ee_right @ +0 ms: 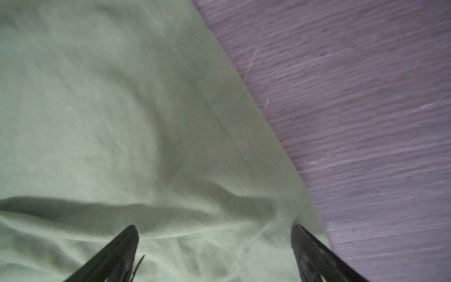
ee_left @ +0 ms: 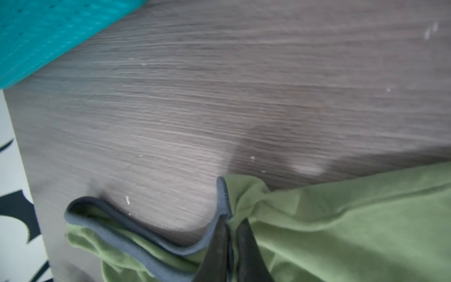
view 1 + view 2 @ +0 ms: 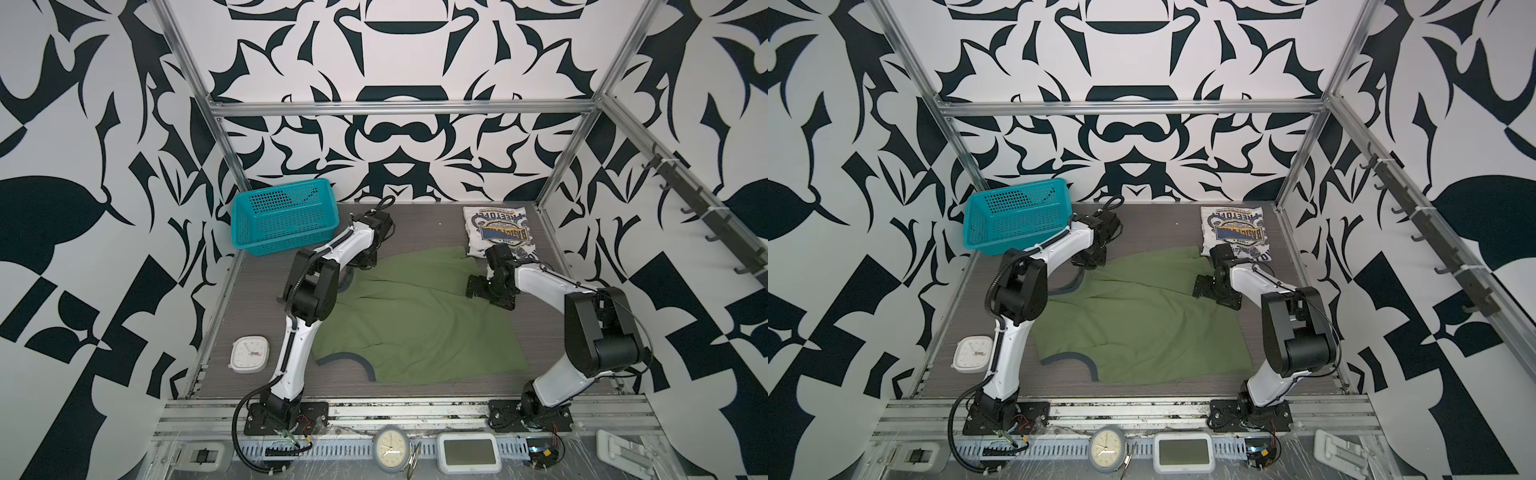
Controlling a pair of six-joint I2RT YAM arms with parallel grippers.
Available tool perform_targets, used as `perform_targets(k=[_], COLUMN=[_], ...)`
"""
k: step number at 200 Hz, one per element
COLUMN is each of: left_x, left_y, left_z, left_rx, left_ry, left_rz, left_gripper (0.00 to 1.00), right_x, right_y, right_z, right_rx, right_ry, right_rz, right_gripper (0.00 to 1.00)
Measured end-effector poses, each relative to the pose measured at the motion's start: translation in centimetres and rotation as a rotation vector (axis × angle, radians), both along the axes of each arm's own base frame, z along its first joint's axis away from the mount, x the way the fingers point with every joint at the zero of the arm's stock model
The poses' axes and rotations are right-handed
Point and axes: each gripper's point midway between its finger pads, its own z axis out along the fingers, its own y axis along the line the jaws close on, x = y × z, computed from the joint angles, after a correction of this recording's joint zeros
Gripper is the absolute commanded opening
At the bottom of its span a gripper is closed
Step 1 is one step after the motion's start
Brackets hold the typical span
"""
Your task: Fold and stack the tank tops
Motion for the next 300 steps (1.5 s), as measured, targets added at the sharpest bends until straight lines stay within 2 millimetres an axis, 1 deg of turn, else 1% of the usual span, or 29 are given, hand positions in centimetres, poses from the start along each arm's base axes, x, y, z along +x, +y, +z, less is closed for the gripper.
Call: perform_targets(k=[16,39,71,83,103,114,144,160,183,211,238,269,291,300], left_x=[0.2,0.4,0.1,-0.4,-1.5,-1.9,-2.4,-2.4,-2.4,-2.6,-2.6,-2.1,-1.8,-1.5], left_y=[-0.9,-1.7,-1.8,-1.6,-0.9,-0.5,0.6,1.4,2.5,3.2,3.4,3.2,3.5,3.6], left_z=[-0.7,-1.4,-1.2,-1.0,0.1,1.0,3.7,4.1,3.0,1.2,-0.2,-1.4,-2.5,-2.4], left_rx=[0.013,0.021,0.022,0.021,0.010,-0.005,-0.053,-0.063,-0.054,-0.047,-0.063,-0.089,-0.086,-0.087], left_ry=[0.020,0.033,0.030,0.026,0.005,-0.017,-0.096,-0.112,-0.094,-0.053,-0.030,-0.018,-0.006,-0.015], left_rz=[-0.027,-0.045,-0.056,-0.056,-0.043,-0.030,0.017,0.038,0.057,0.065,0.075,0.082,0.094,0.099], left_gripper=[0.16,0.30,0.42,0.45,0.46,0.43,0.42,0.41,0.42,0.44,0.44,0.45,0.41,0.40], right_x=[0.0,0.0,0.0,0.0,0.0,0.0,0.0,0.0,0.0,0.0,0.0,0.0,0.0,0.0], right_y=[0.0,0.0,0.1,0.1,0.1,0.1,0.1,0.1,0.2,0.2,0.2,0.2,0.2,0.2], right_z=[0.0,0.0,0.0,0.0,0.0,0.0,0.0,0.0,0.0,0.0,0.0,0.0,0.0,0.0], right_rx=[0.001,0.002,0.003,0.003,0.004,0.004,0.007,0.008,0.008,0.009,0.009,0.009,0.009,0.009], right_ry=[0.001,0.001,0.000,0.000,0.001,0.001,0.001,0.001,0.001,0.001,0.001,0.001,0.001,0.001], right_rz=[0.000,0.001,0.001,0.001,0.002,0.002,0.003,0.005,0.006,0.007,0.007,0.007,0.007,0.007], right_gripper=[1.00,1.00,0.99,1.00,1.00,1.00,0.99,0.99,0.99,0.99,0.99,1.00,1.00,1.00])
